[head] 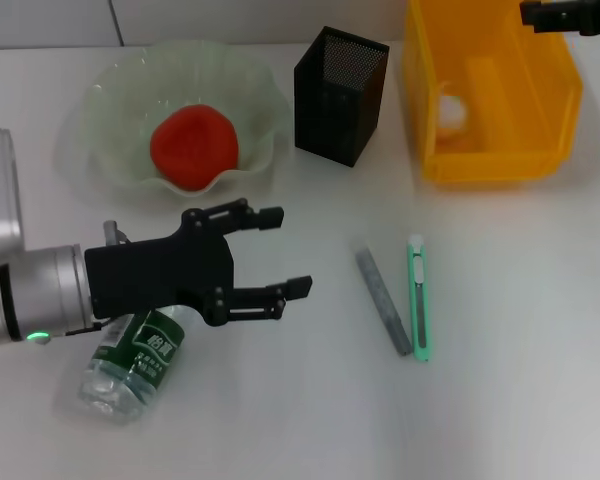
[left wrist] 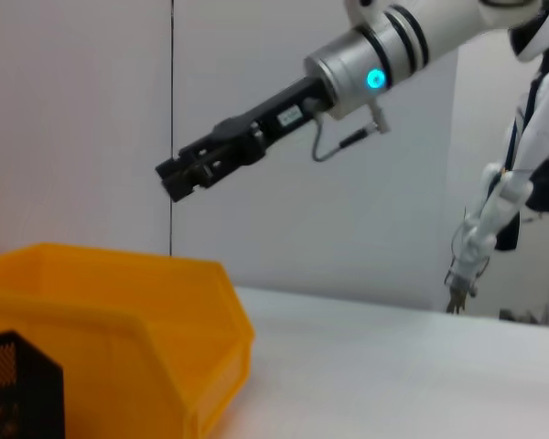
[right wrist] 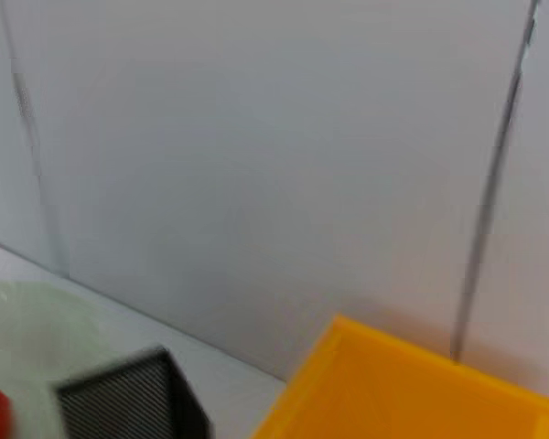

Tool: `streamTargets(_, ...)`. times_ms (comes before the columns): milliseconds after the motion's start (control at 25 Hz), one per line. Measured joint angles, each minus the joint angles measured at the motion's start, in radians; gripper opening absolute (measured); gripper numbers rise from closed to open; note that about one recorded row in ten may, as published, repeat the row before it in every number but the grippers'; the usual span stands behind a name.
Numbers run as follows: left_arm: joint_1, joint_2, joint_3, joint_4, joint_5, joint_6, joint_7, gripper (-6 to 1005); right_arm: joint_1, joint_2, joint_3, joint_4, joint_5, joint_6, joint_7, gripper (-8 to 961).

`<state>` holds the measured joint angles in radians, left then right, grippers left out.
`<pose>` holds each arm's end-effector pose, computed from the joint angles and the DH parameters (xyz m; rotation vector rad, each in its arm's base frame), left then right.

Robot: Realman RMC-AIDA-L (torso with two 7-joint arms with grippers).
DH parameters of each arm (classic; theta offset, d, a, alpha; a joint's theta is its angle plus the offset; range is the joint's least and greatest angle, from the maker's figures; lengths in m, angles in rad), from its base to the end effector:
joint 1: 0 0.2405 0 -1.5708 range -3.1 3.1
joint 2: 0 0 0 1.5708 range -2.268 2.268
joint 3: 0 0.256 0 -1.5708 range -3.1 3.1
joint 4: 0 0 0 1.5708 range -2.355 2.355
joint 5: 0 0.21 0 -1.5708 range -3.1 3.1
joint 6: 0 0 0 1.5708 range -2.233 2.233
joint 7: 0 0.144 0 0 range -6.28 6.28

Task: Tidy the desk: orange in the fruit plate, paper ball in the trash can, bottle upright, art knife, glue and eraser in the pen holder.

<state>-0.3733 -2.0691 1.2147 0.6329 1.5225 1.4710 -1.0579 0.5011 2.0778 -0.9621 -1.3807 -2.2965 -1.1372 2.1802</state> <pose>-0.2503 0.2908 -0.0418 -2.7777 -0.2508 -0.8286 0.2022 0.4076 0.1045 -2.2036 0.6882 0.2486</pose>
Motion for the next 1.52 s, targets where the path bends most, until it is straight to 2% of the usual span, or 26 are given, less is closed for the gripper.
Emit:
streamTargets(40, 0.002, 0.001, -0.018, 0.001, -0.014, 0.023, 0.001, 836, -0.082, 0.003, -0.008, -0.079, 0.126, -0.032, -0.054, 802)
streamTargets(80, 0.002, 0.001, -0.018, 0.001, -0.014, 0.023, 0.001, 835, -0.082, 0.003, -0.008, -0.079, 0.126, -0.032, -0.054, 821)
streamTargets(200, 0.008, 0.002, -0.074, 0.001, -0.028, 0.07, -0.01, 835, -0.233, 0.004, -0.013, -0.106, 0.467, -0.101, -0.235, 840)
streamTargets(240, 0.01, 0.003, -0.092, 0.003, -0.028, 0.083, -0.017, 835, -0.308, 0.004, -0.008, -0.06, 0.65, -0.174, -0.37, 840)
streamTargets(280, 0.016, 0.002, -0.111, 0.018, -0.029, 0.095, -0.045, 835, -0.342, 0.004, -0.006, -0.016, 0.734, -0.23, -0.453, 840)
streamTargets(360, 0.026, 0.001, -0.113, 0.057, -0.026, 0.096, -0.101, 835, -0.382, 0.004, -0.001, 0.079, 0.811, -0.309, -0.583, 840)
streamTargets(400, 0.026, 0.001, -0.113, 0.057, -0.026, 0.096, -0.101, 835, -0.382, 0.004, -0.001, 0.079, 0.811, -0.309, -0.583, 840)
streamTargets(440, 0.049, -0.001, -0.094, 0.146, -0.018, 0.083, -0.212, 834, -0.404, 0.004, 0.004, 0.2, 0.826, -0.363, -0.711, 840)
streamTargets(480, 0.049, -0.001, -0.094, 0.146, -0.018, 0.083, -0.212, 834, -0.409, 0.004, 0.01, 0.266, 0.827, -0.385, -0.779, 840)
streamTargets(520, 0.066, -0.002, -0.078, 0.204, -0.016, 0.068, -0.28, 834, -0.409, 0.004, 0.01, 0.266, 0.827, -0.385, -0.779, 840)
streamTargets(560, 0.082, -0.003, -0.058, 0.254, -0.016, 0.054, -0.326, 834, -0.411, 0.004, 0.017, 0.334, 0.827, -0.405, -0.843, 840)
streamTargets(640, 0.125, -0.003, -0.004, 0.385, -0.007, -0.01, -0.454, 834, -0.409, 0.004, 0.038, 0.491, 0.827, -0.427, -0.983, 840)
streamTargets(720, 0.181, -0.001, 0.077, 0.554, 0.053, -0.115, -0.621, 834, -0.405, 0.004, 0.048, 0.533, 0.826, -0.426, -1.014, 840)
streamTargets(800, 0.232, -0.001, 0.164, 0.725, 0.177, -0.229, -0.813, 833, -0.396, 0.003, 0.07, 0.596, 0.825, -0.426, -1.054, 840)
streamTargets(840, 0.279, -0.002, 0.268, 0.904, 0.363, -0.333, -1.031, 833, -0.384, 0.001, 0.092, 0.639, 0.823, -0.436, -1.083, 840)
streamTargets(880, 0.279, -0.002, 0.268, 0.904, 0.363, -0.333, -1.031, 833, -0.384, 0.001, 0.092, 0.639, 0.823, -0.436, -1.083, 840)
streamTargets(920, 0.294, -0.002, 0.304, 0.953, 0.433, -0.363, -1.113, 833, -0.381, 0.001, 0.095, 0.646, 0.821, -0.438, -1.088, 840)
streamTargets(1040, 0.315, -0.003, 0.427, 1.121, 0.73, -0.405, -1.47, 833, -0.37, 0.001, 0.1, 0.682, 0.815, -0.433, -1.103, 839)
streamTargets(1120, 0.315, -0.003, 0.427, 1.121, 0.73, -0.405, -1.47, 833, -0.368, 0.001, 0.101, 0.693, 0.814, -0.432, -1.111, 839)
streamTargets(1160, 0.309, -0.003, 0.469, 1.163, 0.856, -0.392, -1.614, 832, -0.366, 0.001, 0.101, 0.7, 0.814, -0.432, -1.119, 839)
streamTargets(1200, 0.289, -0.004, 0.538, 1.197, 1.042, -0.35, -1.791, 832, -0.365, 0.001, 0.101, 0.706, 0.814, -0.432, -1.127, 839)
streamTargets(1240, 0.281, -0.007, 0.555, 1.195, 1.084, -0.338, -1.82, 832, -0.362, 0.001, 0.102, 0.715, 0.813, -0.433, -1.137, 839)
streamTargets(1520, 0.263, -0.011, 0.561, 1.13, 1.113, -0.366, -1.83, 831, -0.349, 0.001, 0.102, 0.731, 0.812, -0.433, -1.142, 839)
